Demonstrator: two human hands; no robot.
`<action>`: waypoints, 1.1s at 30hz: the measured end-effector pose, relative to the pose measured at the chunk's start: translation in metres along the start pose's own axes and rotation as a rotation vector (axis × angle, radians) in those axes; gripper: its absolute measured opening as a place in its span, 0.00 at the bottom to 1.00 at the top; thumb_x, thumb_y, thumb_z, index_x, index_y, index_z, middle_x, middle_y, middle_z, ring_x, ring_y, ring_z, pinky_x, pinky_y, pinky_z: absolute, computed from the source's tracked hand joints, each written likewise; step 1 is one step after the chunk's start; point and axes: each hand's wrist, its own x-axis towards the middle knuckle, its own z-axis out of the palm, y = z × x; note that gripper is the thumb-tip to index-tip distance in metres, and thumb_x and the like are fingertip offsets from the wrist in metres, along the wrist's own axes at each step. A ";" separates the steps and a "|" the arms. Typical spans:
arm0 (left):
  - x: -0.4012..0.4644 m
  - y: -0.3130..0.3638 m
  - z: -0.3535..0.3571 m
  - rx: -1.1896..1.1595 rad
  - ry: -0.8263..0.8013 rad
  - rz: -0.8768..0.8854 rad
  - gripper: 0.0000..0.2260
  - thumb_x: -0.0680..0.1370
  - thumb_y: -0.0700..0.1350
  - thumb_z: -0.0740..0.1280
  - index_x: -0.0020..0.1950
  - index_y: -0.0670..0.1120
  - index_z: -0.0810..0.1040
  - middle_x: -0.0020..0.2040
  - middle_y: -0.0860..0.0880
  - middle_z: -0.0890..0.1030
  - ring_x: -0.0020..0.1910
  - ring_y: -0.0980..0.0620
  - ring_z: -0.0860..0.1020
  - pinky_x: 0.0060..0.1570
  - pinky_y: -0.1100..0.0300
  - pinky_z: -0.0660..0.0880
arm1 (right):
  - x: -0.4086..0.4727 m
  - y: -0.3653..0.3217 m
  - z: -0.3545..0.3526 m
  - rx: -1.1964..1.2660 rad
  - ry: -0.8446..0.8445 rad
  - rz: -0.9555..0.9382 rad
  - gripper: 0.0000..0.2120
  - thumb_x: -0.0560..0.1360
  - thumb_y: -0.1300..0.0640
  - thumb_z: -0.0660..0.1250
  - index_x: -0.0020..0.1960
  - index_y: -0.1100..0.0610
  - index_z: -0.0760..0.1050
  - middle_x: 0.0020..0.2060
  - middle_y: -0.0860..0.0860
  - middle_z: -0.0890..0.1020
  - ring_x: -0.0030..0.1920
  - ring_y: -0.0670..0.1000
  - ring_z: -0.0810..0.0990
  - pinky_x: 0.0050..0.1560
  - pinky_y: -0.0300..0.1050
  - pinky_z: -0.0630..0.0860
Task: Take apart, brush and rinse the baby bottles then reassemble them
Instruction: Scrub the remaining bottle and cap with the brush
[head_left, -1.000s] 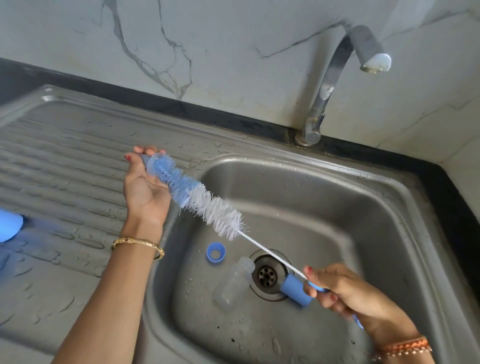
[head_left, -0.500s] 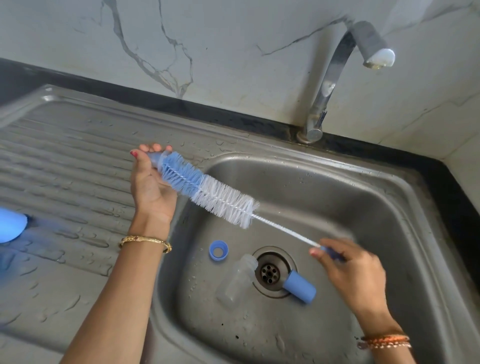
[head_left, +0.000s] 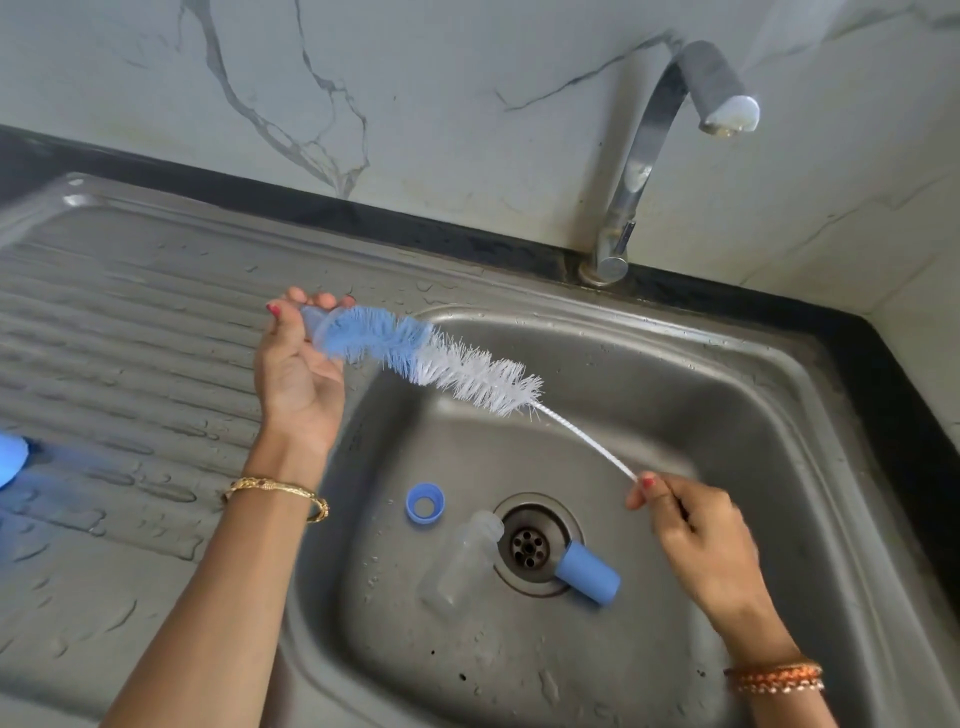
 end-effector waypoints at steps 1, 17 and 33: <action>-0.001 0.000 -0.001 -0.009 -0.008 -0.002 0.24 0.83 0.48 0.50 0.32 0.51 0.78 0.31 0.55 0.77 0.37 0.55 0.79 0.47 0.61 0.75 | 0.000 -0.001 -0.001 0.127 -0.114 0.089 0.19 0.79 0.53 0.60 0.30 0.51 0.75 0.17 0.47 0.65 0.22 0.46 0.62 0.25 0.41 0.60; 0.005 0.000 -0.007 -0.094 0.294 0.011 0.11 0.82 0.47 0.56 0.40 0.48 0.70 0.28 0.56 0.77 0.34 0.57 0.79 0.45 0.60 0.76 | 0.002 0.002 -0.007 0.326 -0.220 0.150 0.19 0.76 0.52 0.63 0.28 0.54 0.78 0.19 0.47 0.69 0.23 0.47 0.65 0.23 0.36 0.61; -0.017 -0.014 0.018 0.289 0.335 -0.013 0.07 0.78 0.43 0.64 0.40 0.49 0.73 0.27 0.56 0.80 0.32 0.60 0.78 0.33 0.68 0.74 | -0.007 -0.015 0.004 0.028 0.469 -0.022 0.06 0.73 0.56 0.71 0.42 0.59 0.83 0.28 0.55 0.80 0.35 0.61 0.79 0.36 0.43 0.66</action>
